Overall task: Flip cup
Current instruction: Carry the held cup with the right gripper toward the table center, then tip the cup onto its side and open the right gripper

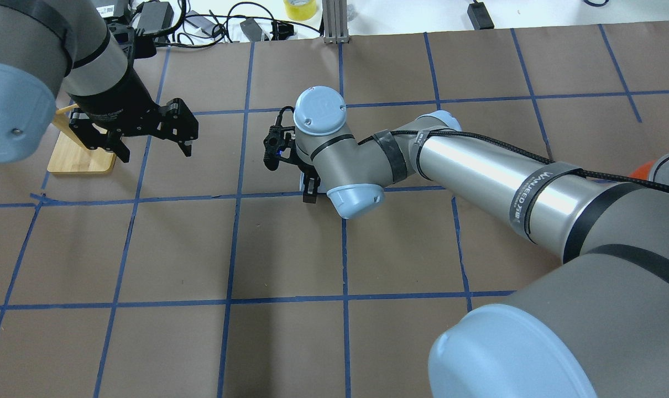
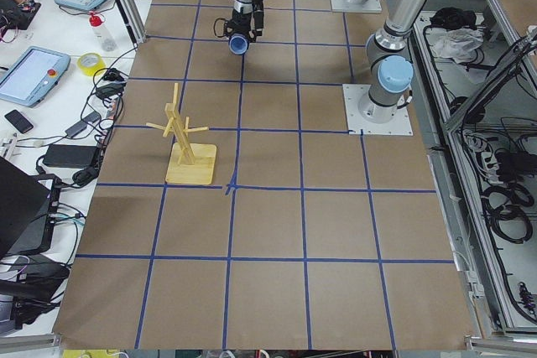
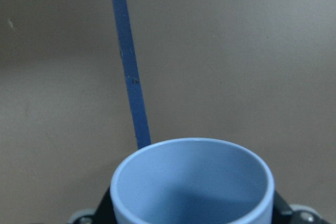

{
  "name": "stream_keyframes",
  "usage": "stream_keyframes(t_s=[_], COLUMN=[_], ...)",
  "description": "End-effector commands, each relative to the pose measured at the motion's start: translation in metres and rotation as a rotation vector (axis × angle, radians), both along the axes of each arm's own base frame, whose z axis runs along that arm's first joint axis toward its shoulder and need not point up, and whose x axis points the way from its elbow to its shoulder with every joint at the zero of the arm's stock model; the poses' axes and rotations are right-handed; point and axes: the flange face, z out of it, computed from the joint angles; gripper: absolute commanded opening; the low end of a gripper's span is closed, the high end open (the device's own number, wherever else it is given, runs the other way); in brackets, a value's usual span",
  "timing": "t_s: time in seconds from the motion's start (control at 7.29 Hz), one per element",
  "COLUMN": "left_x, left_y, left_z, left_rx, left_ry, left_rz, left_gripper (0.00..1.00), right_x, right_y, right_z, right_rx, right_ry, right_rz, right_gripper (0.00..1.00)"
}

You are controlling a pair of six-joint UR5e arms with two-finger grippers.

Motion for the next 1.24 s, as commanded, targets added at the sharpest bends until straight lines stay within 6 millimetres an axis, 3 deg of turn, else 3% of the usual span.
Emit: stream_keyframes(t_s=[0.0, 0.27, 0.55, 0.69, 0.82, 0.96, 1.1], left_x=[0.000, -0.001, -0.001, 0.000, 0.000, 0.001, 0.002], left_y=[0.000, 0.000, 0.000, 0.000, -0.001, 0.001, 0.000], left_z=[0.000, -0.001, -0.001, -0.001, -0.003, -0.007, -0.009], left_rx=[0.000, 0.002, 0.002, 0.003, 0.011, 0.038, 0.046], left_ry=[0.001, 0.001, 0.001, 0.001, 0.003, 0.001, 0.006], left_rz=[0.000, -0.002, -0.002, 0.002, 0.000, 0.003, 0.005], left_gripper=[1.00, 1.00, 1.00, 1.00, 1.00, 1.00, 1.00], right_x=[0.003, 0.002, -0.007, -0.016, -0.041, -0.083, -0.121], right_y=[-0.005, 0.004, 0.004, -0.004, -0.012, -0.016, -0.007], right_z=[0.014, 0.043, 0.038, 0.048, 0.075, 0.108, 0.147], right_rx=[-0.009, 0.047, 0.077, 0.066, 0.063, 0.113, 0.173], right_ry=[-0.028, -0.054, -0.028, -0.040, -0.045, -0.035, -0.023], right_rz=[0.000, -0.004, -0.025, -0.040, -0.085, -0.168, -0.267], right_gripper=[0.87, 1.00, 1.00, 1.00, 1.00, 1.00, 1.00])
